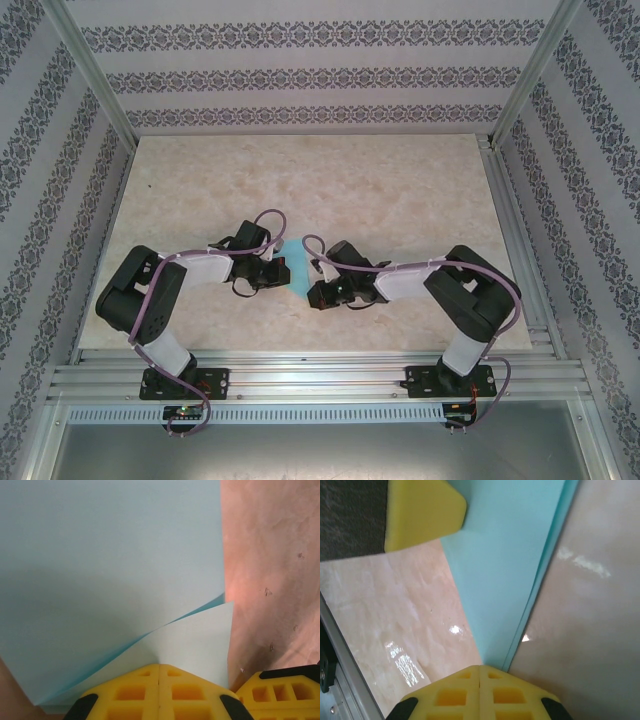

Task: Fold a paper plane with a square sheet of paper (fold left side to right side)
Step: Third fold the triangle at the center of the table.

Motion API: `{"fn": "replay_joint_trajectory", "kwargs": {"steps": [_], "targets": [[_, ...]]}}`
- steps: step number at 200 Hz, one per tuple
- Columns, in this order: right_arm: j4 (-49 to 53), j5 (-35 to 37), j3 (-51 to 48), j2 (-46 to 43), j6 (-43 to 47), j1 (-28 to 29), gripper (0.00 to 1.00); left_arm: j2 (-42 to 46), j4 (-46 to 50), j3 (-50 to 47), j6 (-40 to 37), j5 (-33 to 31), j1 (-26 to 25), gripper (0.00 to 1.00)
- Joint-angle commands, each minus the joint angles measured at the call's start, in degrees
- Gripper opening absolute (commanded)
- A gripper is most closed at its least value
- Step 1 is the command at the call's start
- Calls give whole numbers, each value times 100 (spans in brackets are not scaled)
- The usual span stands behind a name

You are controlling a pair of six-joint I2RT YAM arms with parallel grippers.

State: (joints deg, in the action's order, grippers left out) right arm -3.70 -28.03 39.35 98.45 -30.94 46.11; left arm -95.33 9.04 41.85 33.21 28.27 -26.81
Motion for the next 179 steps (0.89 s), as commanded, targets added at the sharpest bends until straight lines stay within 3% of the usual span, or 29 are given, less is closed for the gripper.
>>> {"fn": "replay_joint_trajectory", "kwargs": {"steps": [1,68,115,149,179], "targets": [[1663,50,-530,75,-46,-30,0,-337,440,-75,-175,-1047,68,0],[2387,347,430,-909,181,-171,3,-233,211,-59,-140,-493,69,3],[2495,1000,1415,-643,648,-198,10,767,588,325,-109,-53,174,19],[2244,837,2143,74,730,-243,6,1563,1249,660,-299,133,722,35],[2100,712,2570,534,750,-275,6,1759,1620,655,-389,236,1244,49]]}}
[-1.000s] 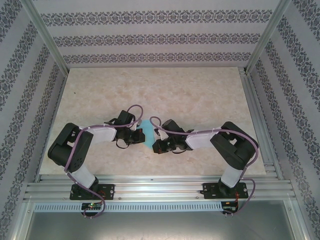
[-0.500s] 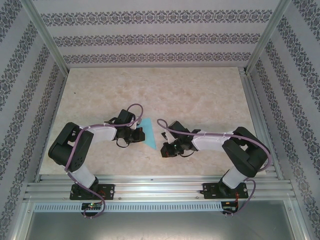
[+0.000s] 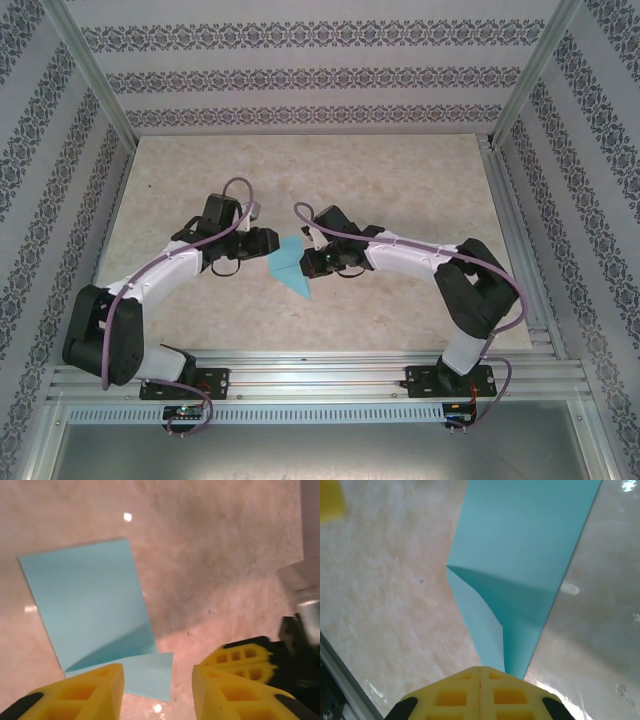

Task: Fold a paper plane with a square sheet of paper (fold left side to right side)
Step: Fourth fold the wing at the center of the table.

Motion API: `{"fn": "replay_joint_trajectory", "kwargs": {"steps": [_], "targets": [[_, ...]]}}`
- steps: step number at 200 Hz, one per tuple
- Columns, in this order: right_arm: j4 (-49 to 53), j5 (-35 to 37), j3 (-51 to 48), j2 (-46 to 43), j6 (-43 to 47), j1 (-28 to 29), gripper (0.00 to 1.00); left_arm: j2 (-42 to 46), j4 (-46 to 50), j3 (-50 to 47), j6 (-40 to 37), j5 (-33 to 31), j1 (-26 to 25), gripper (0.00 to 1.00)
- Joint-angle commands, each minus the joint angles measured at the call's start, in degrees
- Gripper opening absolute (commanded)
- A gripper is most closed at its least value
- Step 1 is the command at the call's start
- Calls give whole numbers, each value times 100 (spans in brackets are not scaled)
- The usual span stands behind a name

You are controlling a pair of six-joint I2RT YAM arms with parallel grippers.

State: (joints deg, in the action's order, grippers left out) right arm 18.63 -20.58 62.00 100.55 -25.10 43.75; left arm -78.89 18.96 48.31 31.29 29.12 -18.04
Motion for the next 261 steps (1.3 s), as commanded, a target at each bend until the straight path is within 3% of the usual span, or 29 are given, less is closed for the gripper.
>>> {"fn": "replay_joint_trajectory", "kwargs": {"steps": [1,56,109,217,261], "targets": [[-137,-38,314,333,165,-40,6,118,632,1,-204,161,378,49],[79,192,515,646,374,-107,9,-199,320,-358,-141,383,673,60],[323,364,663,956,480,-206,8,-814,-127,-414,25,632,687,64],[251,212,640,1149,444,-260,8,-1664,-786,-285,413,965,512,60],[445,291,664,603,487,-319,9,-1612,-674,-283,360,840,504,59]]}}
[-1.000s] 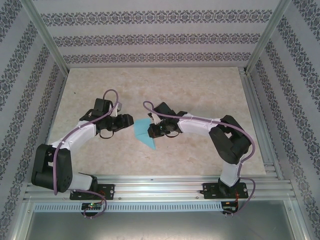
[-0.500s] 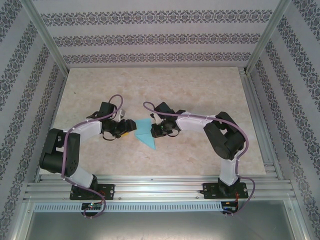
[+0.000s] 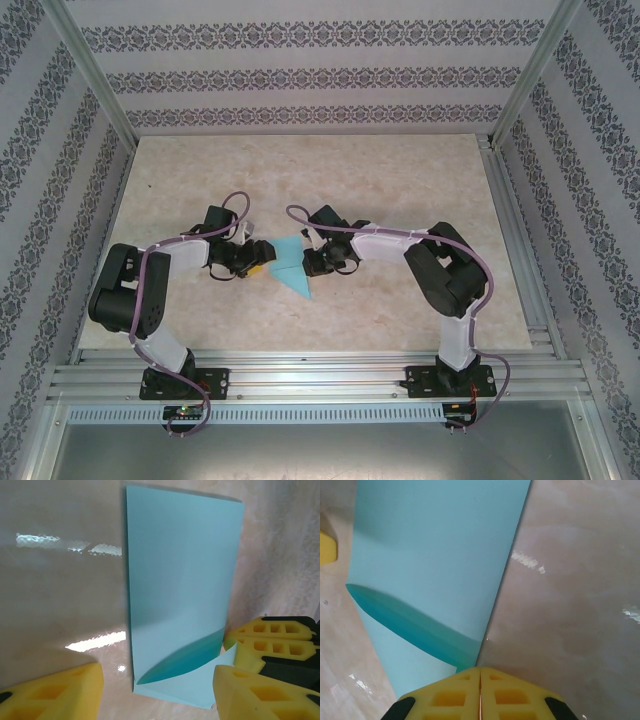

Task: Fold a paper plane with a square sheet of paper (fold left side to right side)
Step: Fourth fold the wing at the center of the table.

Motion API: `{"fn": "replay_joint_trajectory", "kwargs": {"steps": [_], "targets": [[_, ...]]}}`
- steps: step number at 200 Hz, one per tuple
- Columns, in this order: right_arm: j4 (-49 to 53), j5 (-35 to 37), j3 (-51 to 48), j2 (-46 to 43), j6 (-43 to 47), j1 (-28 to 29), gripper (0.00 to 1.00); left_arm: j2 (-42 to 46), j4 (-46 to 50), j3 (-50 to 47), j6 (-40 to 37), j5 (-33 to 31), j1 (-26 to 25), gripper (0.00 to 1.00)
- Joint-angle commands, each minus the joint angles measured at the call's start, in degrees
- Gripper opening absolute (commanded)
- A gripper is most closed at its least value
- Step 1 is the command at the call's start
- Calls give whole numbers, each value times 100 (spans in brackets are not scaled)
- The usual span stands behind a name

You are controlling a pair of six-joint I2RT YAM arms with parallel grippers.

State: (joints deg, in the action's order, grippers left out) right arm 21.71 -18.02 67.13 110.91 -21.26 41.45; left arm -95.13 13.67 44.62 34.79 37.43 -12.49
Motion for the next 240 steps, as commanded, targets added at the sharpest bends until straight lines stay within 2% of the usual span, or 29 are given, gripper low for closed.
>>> {"fn": "replay_joint_trajectory", "kwargs": {"steps": [1,38,73,101,115,142,177,240], "targets": [[143,36,151,-445,99,-91,9,12,-150,88,11,10,-47,59],[-153,-306,28,-820,-124,-66,23,39,-145,52,-10,-44,-51,59],[-395,-525,-7,-678,-220,37,36,21,-153,61,-29,-46,-51,60],[-342,-495,95,-402,-194,62,37,38,-106,76,-64,-54,-44,60],[-322,-496,140,-302,-177,70,35,47,-97,73,-70,-57,-51,60],[-341,-614,168,-213,-161,75,25,56,-84,73,-70,-62,-47,60],[-240,-541,186,-141,-86,47,2,97,-60,90,-56,-38,-45,61],[-98,-334,204,-13,-28,-37,0,183,-53,152,59,27,-164,61]]}}
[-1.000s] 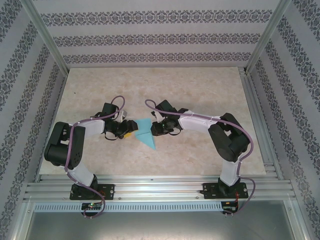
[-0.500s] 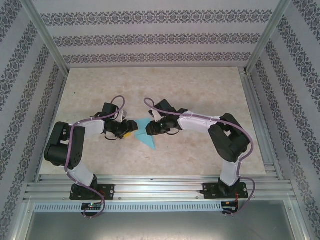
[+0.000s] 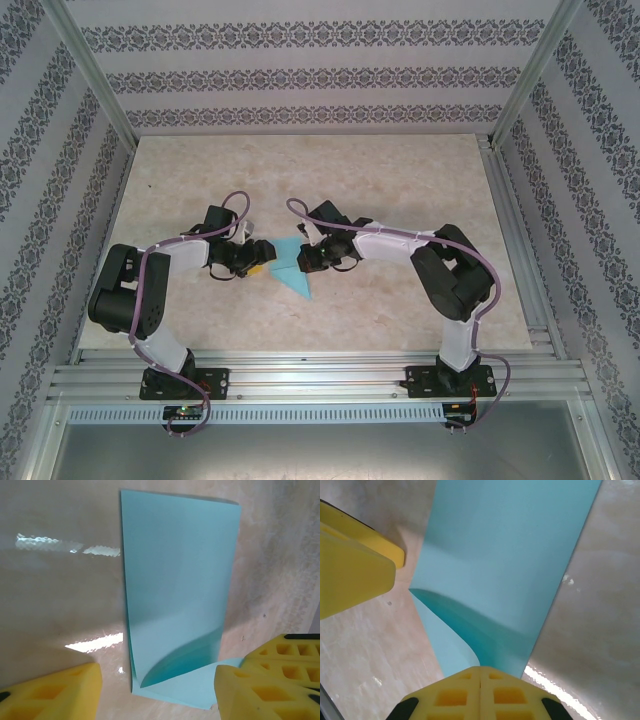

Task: Fold a paper plane with a square sheet of paper (fold left side to right side)
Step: Fourth fold the wing at the center of the table.

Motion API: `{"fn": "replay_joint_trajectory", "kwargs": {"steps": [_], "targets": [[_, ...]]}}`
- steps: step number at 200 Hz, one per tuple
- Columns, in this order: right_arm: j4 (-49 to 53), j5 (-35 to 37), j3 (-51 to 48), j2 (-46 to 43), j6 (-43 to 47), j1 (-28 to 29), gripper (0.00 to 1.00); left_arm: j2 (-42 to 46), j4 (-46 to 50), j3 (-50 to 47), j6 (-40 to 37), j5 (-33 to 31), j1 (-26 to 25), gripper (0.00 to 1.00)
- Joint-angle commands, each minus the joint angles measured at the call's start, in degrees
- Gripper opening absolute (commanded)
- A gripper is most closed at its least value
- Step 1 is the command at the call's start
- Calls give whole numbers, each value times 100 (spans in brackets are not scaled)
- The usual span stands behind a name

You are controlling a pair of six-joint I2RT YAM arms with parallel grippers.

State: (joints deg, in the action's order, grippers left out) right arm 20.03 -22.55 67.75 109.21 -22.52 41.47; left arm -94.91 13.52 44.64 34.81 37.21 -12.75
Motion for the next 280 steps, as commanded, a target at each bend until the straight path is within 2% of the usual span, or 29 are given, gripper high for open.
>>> {"fn": "replay_joint_trajectory", "kwargs": {"steps": [1,46,91,124,164,214,238,280], "targets": [[75,123,142,160,99,-36,0,159,-40,154,55,49,-143,61],[121,206,112,164,99,-77,0,63,-102,225,144,17,-289,58],[84,172,63,173,99,-93,0,-35,-186,264,213,5,-404,48],[49,140,55,178,83,-93,0,-130,-230,275,237,-31,-456,47],[19,97,63,191,80,-92,3,-188,-338,325,333,-68,-547,34],[256,503,114,-368,225,-96,21,-211,-279,393,312,-132,-599,10],[430,988,5,-849,422,32,29,-171,-242,403,313,-157,-597,7],[403,1749,-191,-1005,501,850,36,-124,-95,475,265,-191,-619,5]]}}
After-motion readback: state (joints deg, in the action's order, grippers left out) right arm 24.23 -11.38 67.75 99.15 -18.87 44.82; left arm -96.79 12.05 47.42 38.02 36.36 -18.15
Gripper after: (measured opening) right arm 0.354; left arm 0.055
